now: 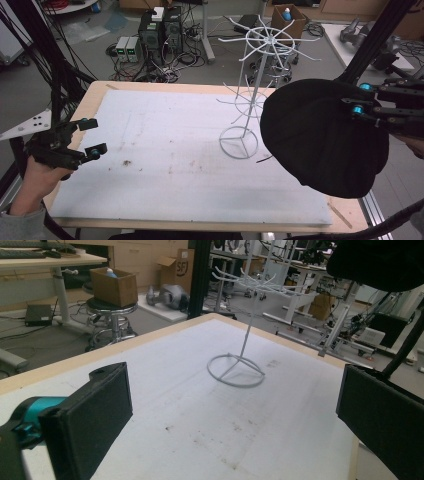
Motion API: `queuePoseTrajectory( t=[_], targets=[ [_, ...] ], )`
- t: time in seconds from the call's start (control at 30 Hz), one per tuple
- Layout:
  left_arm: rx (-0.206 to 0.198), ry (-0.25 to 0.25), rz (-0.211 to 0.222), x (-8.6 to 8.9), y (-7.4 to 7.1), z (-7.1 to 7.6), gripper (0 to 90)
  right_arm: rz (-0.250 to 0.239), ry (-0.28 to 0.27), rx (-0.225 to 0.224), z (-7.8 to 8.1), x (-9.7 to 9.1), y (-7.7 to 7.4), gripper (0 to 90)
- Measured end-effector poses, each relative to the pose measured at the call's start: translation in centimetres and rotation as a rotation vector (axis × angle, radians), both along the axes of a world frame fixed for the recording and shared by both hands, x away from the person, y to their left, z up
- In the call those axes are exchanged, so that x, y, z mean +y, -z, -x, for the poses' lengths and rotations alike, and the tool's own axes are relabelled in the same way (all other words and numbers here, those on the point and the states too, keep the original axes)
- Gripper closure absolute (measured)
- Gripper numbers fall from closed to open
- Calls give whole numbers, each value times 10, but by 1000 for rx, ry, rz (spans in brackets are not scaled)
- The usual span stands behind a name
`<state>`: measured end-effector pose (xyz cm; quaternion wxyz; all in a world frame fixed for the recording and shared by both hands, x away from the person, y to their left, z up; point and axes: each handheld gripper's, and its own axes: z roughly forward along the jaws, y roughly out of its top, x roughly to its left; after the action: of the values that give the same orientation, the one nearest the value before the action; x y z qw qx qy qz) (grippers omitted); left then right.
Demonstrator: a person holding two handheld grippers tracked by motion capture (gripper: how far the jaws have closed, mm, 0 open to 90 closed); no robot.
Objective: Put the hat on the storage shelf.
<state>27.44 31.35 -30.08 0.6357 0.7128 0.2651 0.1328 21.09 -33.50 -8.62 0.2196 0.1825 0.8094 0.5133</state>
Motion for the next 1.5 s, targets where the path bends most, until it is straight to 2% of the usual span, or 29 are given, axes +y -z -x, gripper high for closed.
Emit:
queuePoseTrajectory(
  t=[0.13,0.4,0.53,0.8,1.03,1.27,1.5],
  targets=[
    [-2,-3,3,2,-1,0,17,5,5,-1,1,0,-9,722],
    [-7,1,10,2,-2,2,17,-36,9,-16,7,-6,-27,723],
    [-5,3,5,2,-2,1,17,-61,34,-25,9,-12,-42,723],
    [-6,4,6,2,-2,1,17,-64,59,-47,14,-15,-64,724],
    [-6,7,4,1,-2,1,17,-86,75,-73,12,-18,-75,725],
    [-3,7,8,2,-2,0,17,-67,112,-68,10,-13,-85,725],
    [1,11,6,0,0,0,17,-72,152,-67,3,-17,-87,724]
  ],
)
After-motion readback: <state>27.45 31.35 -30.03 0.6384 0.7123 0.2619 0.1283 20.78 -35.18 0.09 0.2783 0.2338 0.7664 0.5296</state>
